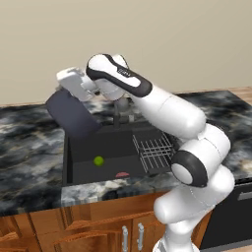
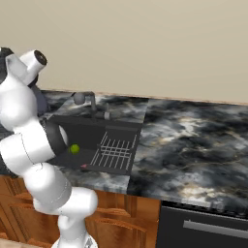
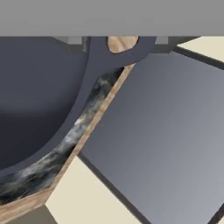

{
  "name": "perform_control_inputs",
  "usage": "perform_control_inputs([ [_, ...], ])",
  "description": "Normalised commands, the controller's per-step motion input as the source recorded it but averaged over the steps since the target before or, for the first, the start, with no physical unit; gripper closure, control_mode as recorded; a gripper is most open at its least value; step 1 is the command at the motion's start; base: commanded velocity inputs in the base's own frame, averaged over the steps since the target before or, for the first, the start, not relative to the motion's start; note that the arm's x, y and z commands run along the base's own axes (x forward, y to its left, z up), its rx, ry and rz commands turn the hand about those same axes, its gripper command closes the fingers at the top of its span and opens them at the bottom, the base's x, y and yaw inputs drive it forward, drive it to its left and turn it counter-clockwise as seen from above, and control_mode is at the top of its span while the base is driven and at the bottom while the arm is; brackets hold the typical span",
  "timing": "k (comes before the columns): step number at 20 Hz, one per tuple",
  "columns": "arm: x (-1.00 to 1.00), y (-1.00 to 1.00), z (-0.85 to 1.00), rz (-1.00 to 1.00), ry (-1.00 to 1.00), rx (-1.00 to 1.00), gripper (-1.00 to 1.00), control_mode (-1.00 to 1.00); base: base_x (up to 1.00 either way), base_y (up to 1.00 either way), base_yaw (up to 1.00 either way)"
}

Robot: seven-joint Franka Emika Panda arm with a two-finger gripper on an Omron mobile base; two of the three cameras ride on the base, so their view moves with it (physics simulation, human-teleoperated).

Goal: Dump the lime from the pot into the sink. Then turn on the water and wash the lime. Then turn off the water and put the lime back in the pot.

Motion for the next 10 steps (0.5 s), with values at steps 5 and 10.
perform_control_inputs([
  [5,-1.0,0.0,0.0,-0.01,0.0,-0.36,1.0,-1.0,0.0,0.0,0.0],
  [10,-0.78,-0.19,-0.01,-0.07,0.0,-0.34,1.0,-1.0,0.0,0.0,0.0],
])
